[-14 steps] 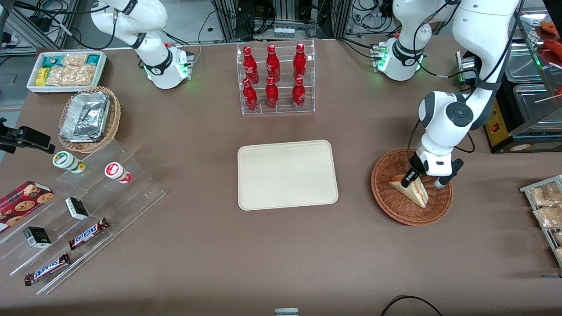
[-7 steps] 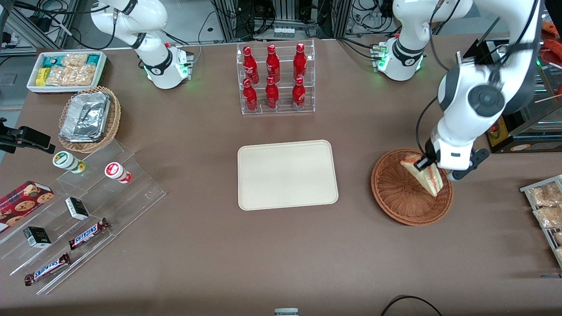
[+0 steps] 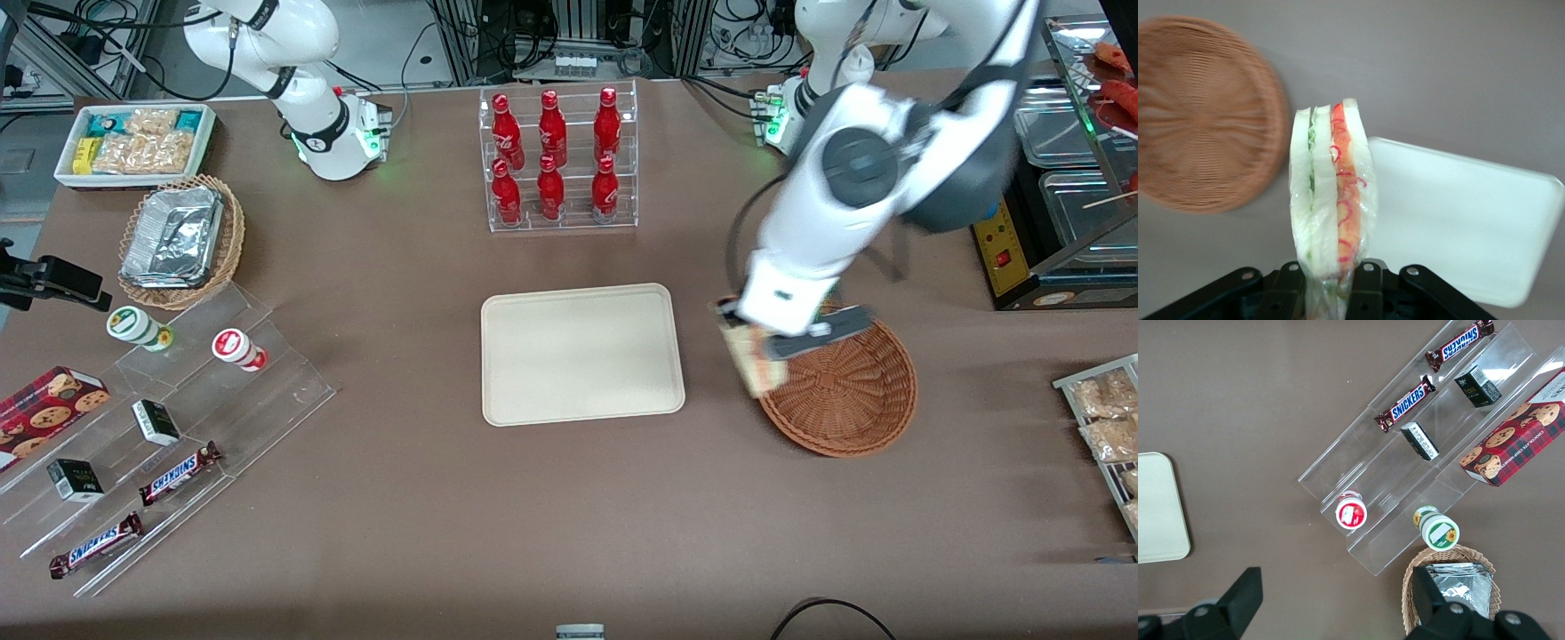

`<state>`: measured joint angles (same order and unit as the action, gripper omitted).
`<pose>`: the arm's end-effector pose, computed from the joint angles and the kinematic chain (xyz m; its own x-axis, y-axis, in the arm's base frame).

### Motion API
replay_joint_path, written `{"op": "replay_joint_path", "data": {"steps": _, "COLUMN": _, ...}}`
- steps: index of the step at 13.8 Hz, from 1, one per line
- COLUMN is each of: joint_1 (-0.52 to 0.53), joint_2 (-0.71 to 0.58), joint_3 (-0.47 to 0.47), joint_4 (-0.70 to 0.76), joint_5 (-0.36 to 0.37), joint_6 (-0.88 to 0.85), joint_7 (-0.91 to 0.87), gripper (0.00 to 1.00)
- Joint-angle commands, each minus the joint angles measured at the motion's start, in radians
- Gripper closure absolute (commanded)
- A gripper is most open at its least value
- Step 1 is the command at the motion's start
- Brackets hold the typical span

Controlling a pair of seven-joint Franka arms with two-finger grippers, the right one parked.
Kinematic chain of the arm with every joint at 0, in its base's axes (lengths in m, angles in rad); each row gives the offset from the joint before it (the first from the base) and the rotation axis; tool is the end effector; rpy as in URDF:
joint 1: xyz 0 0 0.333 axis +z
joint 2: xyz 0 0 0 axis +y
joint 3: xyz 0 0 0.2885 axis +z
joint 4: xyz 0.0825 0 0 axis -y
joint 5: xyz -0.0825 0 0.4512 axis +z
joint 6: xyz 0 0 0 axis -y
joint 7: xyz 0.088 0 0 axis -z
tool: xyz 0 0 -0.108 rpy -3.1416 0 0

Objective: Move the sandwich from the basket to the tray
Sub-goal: 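Lift the sandwich with the left gripper and carry it toward the beige tray, then lower the sandwich onto the tray and open the left gripper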

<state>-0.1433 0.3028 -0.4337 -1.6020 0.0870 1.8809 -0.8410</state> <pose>0.6039 -0.3572 0.4211 0.9673 0.2520 -0.0286 0.2528 -0.9670 0.0321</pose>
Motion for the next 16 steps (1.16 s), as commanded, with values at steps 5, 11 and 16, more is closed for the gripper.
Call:
{"op": "replay_joint_path", "data": {"steps": 5, "joint_1": -0.243, "joint_2": 0.298, "joint_3": 0.004, "joint_4": 0.160, "joint_5": 0.172, "joint_6": 0.205, "joint_7": -0.087, "gripper": 1.00}}
{"op": "replay_joint_path", "data": {"steps": 11, "joint_1": -0.329, "joint_2": 0.449, "joint_3": 0.006, "joint_4": 0.175, "joint_5": 0.284, "joint_6": 0.346, "joint_7": -0.196, "gripper": 1.00}}
{"op": "replay_joint_path", "data": {"steps": 16, "joint_1": -0.334, "joint_2": 0.458, "joint_3": 0.007, "joint_4": 0.143, "joint_5": 0.284, "joint_6": 0.325, "joint_7": -0.194, "gripper": 0.11}}
